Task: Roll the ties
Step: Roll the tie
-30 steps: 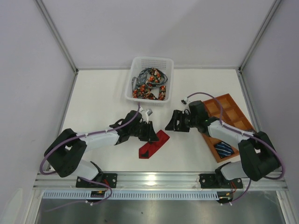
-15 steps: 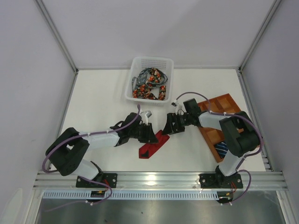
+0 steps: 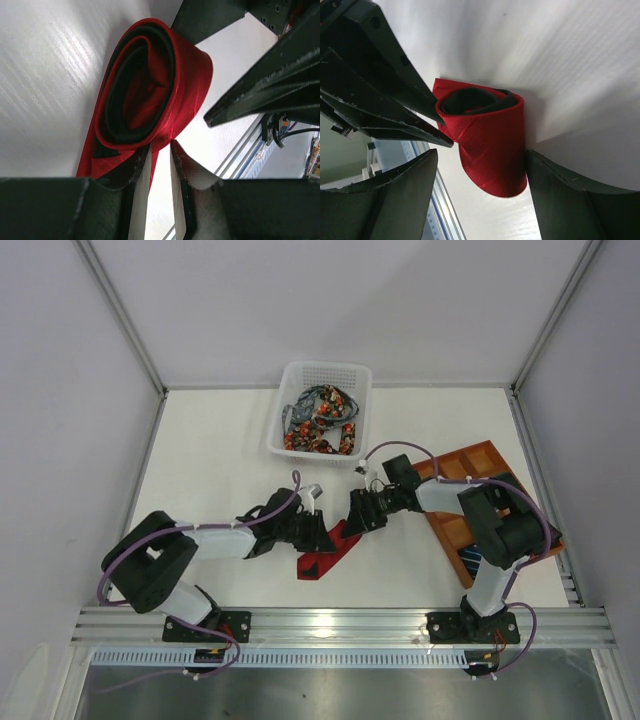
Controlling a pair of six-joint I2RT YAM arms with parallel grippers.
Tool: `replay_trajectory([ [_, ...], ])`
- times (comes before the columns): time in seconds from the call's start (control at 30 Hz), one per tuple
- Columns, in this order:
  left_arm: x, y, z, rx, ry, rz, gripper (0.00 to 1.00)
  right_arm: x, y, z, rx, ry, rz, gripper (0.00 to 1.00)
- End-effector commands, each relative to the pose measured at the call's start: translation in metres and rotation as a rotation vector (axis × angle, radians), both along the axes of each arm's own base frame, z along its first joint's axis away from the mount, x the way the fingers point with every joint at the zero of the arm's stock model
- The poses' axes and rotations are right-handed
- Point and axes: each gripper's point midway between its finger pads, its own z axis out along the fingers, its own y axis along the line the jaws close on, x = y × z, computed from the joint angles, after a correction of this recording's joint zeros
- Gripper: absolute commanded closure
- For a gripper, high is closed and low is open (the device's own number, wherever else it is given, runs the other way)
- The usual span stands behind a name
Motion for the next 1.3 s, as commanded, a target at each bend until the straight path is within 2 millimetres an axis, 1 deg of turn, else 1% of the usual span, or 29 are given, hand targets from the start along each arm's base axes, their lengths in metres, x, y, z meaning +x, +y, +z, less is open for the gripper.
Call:
replay_trajectory([
  [0.0, -0.001, -0.004, 0.001, -0.03, -0.011, -0.003, 0.73, -0.002, 0.012, -0.001, 0.019, -0.027, 0.051, 0.23],
  [0.07, -0.002, -0.002, -0.003, -0.022, -0.006, -0.001, 0.73, -0.002, 0.013, -0.004, 0.017, -0.021, 0.054, 0.25],
  [0.23, -0.006, -0.001, -0.008, -0.028, 0.005, -0.001, 0.73, -0.001, 0.017, -0.003, 0.02, -0.037, 0.058, 0.27],
  [0.27, -0.006, -0.001, -0.011, -0.023, 0.01, -0.001, 0.73, -0.001, 0.018, -0.002, 0.026, -0.038, 0.063, 0.29],
  [0.43, -0.009, -0.002, -0.016, -0.038, 0.026, -0.006, 0.73, -0.001, 0.024, 0.006, 0.052, -0.081, 0.09, 0.31],
  [0.6, -0.011, -0.001, -0.02, -0.034, 0.035, -0.01, 0.73, 0.009, 0.02, -0.002, -0.003, -0.104, 0.071, 0.26],
  [0.67, -0.011, -0.001, -0.021, -0.031, 0.035, -0.009, 0.73, 0.013, 0.017, -0.01, -0.048, -0.117, 0.063, 0.25],
  [0.8, -0.012, 0.0, -0.025, -0.024, 0.037, -0.012, 0.73, 0.014, 0.014, -0.01, -0.079, -0.138, 0.07, 0.24],
  [0.87, -0.013, 0.001, -0.028, -0.02, 0.045, -0.014, 0.73, 0.02, 0.013, -0.008, -0.095, -0.168, 0.065, 0.23],
  [0.97, -0.015, 0.001, -0.031, -0.023, 0.051, -0.017, 0.73, 0.015, 0.015, -0.009, -0.081, -0.142, 0.111, 0.24],
  [1.03, -0.016, 0.002, -0.032, -0.023, 0.051, -0.017, 0.73, 0.004, 0.019, -0.01, -0.054, -0.09, 0.143, 0.27],
  [1.07, -0.018, 0.003, -0.034, -0.019, 0.055, -0.017, 0.73, 0.0, 0.019, -0.014, -0.055, -0.072, 0.152, 0.28],
  [1.17, -0.02, 0.006, -0.036, -0.016, 0.057, -0.015, 0.73, -0.013, 0.023, -0.018, -0.047, -0.07, 0.201, 0.3],
  [1.27, -0.023, 0.009, -0.039, -0.012, 0.06, -0.012, 0.73, -0.018, 0.026, -0.019, -0.039, -0.06, 0.214, 0.31],
])
